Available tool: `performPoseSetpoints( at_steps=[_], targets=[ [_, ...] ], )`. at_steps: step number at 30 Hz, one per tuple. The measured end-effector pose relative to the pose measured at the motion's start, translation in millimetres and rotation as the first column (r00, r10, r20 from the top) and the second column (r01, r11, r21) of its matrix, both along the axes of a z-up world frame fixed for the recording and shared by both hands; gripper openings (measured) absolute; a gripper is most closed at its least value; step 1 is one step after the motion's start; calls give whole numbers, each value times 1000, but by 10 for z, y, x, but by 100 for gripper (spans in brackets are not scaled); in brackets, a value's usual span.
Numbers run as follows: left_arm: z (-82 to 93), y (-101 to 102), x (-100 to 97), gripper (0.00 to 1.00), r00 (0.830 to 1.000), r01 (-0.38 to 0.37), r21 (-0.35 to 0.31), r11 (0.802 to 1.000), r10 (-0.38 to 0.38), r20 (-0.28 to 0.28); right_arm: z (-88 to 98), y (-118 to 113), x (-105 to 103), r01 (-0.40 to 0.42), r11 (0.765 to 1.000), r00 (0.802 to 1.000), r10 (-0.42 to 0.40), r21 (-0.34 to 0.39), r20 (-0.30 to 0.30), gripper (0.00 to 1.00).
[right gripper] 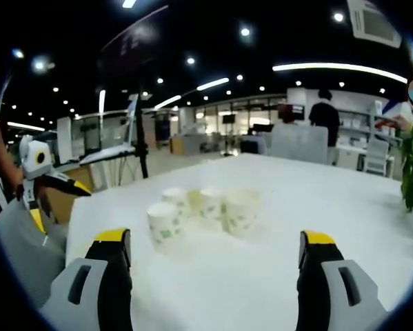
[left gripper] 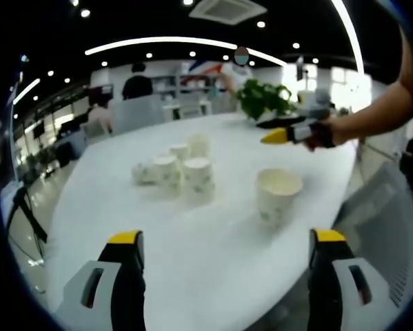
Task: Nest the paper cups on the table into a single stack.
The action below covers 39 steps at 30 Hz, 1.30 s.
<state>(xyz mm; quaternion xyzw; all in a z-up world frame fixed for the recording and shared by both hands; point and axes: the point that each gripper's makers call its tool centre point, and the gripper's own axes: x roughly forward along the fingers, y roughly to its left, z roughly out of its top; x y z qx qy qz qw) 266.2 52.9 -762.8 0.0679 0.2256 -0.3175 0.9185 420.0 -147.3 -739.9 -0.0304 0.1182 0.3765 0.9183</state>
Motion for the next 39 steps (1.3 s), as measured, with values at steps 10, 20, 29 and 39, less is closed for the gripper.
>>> performPoseSetpoints(
  at_steps=[10, 20, 29, 39],
  targets=[
    [-21, 1, 5, 99, 1000, 3, 14, 1000, -3, 1, -15, 85, 228, -14, 1000, 1000, 14, -8, 5, 100],
    [-17, -7, 23, 99, 1000, 0, 4, 1000, 0, 1, -23, 233, 514, -30, 1000, 1000, 30, -2, 2, 99],
    [-49, -12, 23, 99, 1000, 1, 11, 1000, -1, -12, -111, 309, 774, -22, 1000, 1000, 22, 11, -21, 98],
    [-46, -12, 21, 98, 1000, -1, 14, 1000, 2, -16, -197, 413, 1045, -36, 999, 999, 36, -10, -20, 93]
  ],
)
